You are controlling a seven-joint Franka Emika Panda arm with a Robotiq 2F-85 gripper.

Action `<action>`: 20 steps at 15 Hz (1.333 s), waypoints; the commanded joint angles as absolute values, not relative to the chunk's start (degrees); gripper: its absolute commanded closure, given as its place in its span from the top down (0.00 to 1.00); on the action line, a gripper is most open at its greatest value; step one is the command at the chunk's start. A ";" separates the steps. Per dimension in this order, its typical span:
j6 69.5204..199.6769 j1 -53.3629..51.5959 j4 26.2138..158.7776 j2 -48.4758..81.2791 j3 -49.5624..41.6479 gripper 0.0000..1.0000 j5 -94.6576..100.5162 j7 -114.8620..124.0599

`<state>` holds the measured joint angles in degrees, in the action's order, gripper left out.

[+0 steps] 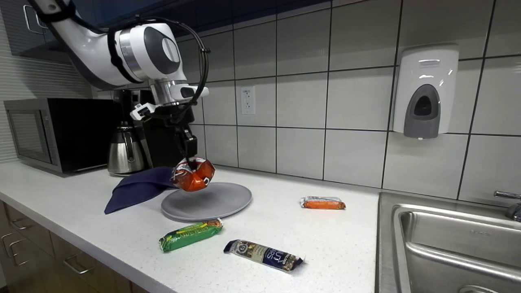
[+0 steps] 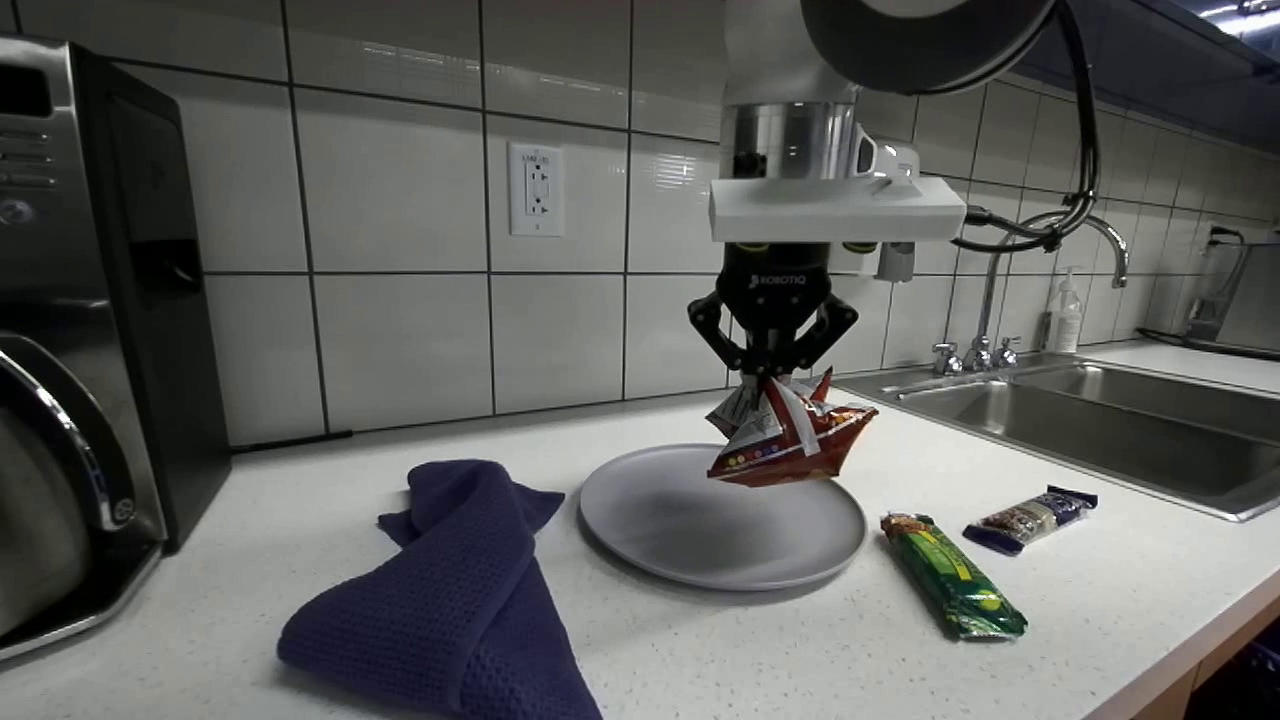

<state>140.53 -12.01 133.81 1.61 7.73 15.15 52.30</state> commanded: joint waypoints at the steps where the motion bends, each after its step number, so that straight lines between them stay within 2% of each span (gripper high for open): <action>1: 138.94 -12.22 136.55 -1.83 9.51 0.01 13.39 47.69; 20: 138.84 -17.08 141.25 -5.08 17.03 0.01 5.05 32.36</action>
<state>140.42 -16.71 139.92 -2.64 16.08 7.44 35.43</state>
